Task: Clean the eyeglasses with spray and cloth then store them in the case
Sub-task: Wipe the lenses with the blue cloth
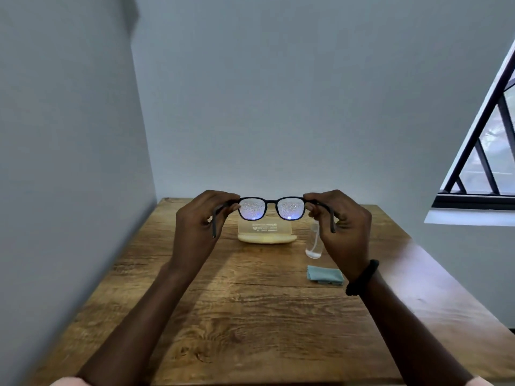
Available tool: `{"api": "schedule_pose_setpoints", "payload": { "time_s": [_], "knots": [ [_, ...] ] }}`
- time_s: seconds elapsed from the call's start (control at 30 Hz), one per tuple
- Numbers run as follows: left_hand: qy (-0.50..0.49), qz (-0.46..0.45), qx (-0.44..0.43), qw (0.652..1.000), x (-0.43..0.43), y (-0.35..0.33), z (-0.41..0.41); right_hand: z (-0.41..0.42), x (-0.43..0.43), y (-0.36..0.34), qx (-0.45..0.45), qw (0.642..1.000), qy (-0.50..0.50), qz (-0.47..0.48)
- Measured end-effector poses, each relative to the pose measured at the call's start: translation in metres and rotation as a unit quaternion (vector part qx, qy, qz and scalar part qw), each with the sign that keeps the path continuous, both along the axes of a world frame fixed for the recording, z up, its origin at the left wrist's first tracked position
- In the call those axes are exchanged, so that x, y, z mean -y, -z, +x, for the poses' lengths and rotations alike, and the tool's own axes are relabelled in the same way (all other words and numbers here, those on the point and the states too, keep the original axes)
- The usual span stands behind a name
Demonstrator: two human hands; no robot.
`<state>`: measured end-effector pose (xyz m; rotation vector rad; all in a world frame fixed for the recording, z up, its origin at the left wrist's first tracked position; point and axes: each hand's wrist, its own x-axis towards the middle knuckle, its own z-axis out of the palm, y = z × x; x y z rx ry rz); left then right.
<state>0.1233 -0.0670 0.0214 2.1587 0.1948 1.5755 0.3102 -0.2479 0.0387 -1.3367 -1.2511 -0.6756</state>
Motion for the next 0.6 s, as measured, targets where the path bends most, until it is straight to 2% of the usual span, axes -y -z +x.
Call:
{"api": "schedule_pose_setpoints", "payload": {
  "time_s": [0.13, 0.33, 0.43, 0.5, 0.6],
  "knots": [
    [-0.051, 0.051, 0.001, 0.997, 0.0, 0.019, 0.005, 0.006, 0.0, 0.021, -0.014, 0.999, 0.004, -0.033],
    [-0.053, 0.047, 0.006, 0.997, -0.004, 0.041, 0.003, 0.024, 0.035, 0.044, -0.059, 0.991, 0.034, -0.118],
    [-0.045, 0.04, 0.008, 0.998, -0.003, 0.043, 0.002, 0.037, 0.055, 0.05, -0.125, 0.956, 0.07, -0.255],
    [-0.031, 0.027, 0.009, 0.999, -0.002, 0.046, 0.002, 0.044, 0.061, 0.057, -0.114, 0.925, 0.117, -0.342],
    [-0.022, 0.023, 0.009, 0.999, 0.001, 0.05, 0.001, 0.046, 0.061, 0.062, -0.078, 0.899, 0.152, -0.402]
  ]
}}
